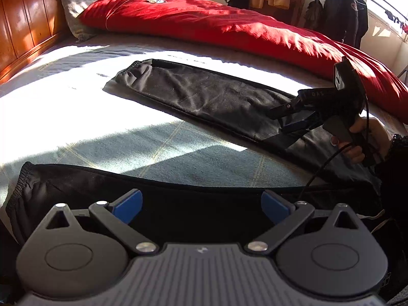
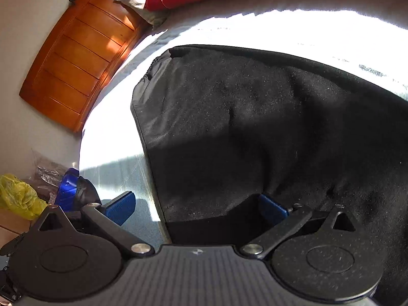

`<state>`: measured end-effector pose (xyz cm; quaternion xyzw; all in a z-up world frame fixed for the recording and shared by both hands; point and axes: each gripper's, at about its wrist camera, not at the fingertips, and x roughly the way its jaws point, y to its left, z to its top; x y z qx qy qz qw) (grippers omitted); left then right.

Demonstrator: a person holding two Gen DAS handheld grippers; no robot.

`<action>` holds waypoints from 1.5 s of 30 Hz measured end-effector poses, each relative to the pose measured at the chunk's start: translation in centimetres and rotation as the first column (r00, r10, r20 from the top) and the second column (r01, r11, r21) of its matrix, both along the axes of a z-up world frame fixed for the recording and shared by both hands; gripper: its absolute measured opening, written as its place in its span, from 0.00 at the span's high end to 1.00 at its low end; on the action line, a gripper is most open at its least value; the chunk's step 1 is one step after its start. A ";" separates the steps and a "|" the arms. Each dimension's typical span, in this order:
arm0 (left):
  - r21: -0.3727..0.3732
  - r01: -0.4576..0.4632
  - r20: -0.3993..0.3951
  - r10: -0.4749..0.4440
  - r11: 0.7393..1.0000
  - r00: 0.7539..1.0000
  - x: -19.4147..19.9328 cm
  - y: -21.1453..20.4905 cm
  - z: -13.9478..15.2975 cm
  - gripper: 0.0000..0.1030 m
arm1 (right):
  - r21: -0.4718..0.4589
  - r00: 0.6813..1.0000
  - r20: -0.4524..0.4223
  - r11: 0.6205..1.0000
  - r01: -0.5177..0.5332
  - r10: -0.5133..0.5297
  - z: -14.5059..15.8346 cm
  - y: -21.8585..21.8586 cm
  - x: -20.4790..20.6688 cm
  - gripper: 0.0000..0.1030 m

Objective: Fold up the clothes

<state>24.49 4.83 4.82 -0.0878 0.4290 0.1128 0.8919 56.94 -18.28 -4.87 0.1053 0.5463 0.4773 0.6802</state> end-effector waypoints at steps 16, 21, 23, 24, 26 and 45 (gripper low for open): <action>-0.065 0.120 0.047 -0.117 0.991 0.992 1.0 0.4 -0.6 0.03 | -0.303 0.888 0.459 0.942 0.142 0.013 7.2 -3.2 -7.8 0.00; -0.095 0.188 0.064 -0.183 0.977 0.981 1.9 0.8 -1.3 0.03 | -0.344 0.890 0.455 0.921 0.182 -0.006 6.8 -4.6 -10.3 0.00; -0.109 0.229 0.070 -0.222 0.967 0.973 2.3 0.9 -1.7 0.03 | -0.354 0.898 0.438 0.911 0.211 -0.038 6.2 -5.1 -10.9 0.00; -0.115 0.249 0.074 -0.241 0.962 0.968 2.5 0.9 -1.9 0.03 | -0.358 0.904 0.423 0.906 0.226 -0.058 5.8 -5.2 -11.1 0.00; -0.126 0.286 0.086 -0.277 0.950 0.957 2.6 1.1 -2.1 0.03 | -0.368 0.913 0.397 0.895 0.254 -0.096 5.1 -5.4 -11.6 0.00; -0.246 0.517 0.136 -0.499 0.820 0.856 4.8 4.0 -5.6 0.03 | -0.379 0.803 0.319 0.709 0.595 -0.503 6.3 -15.8 -23.8 0.00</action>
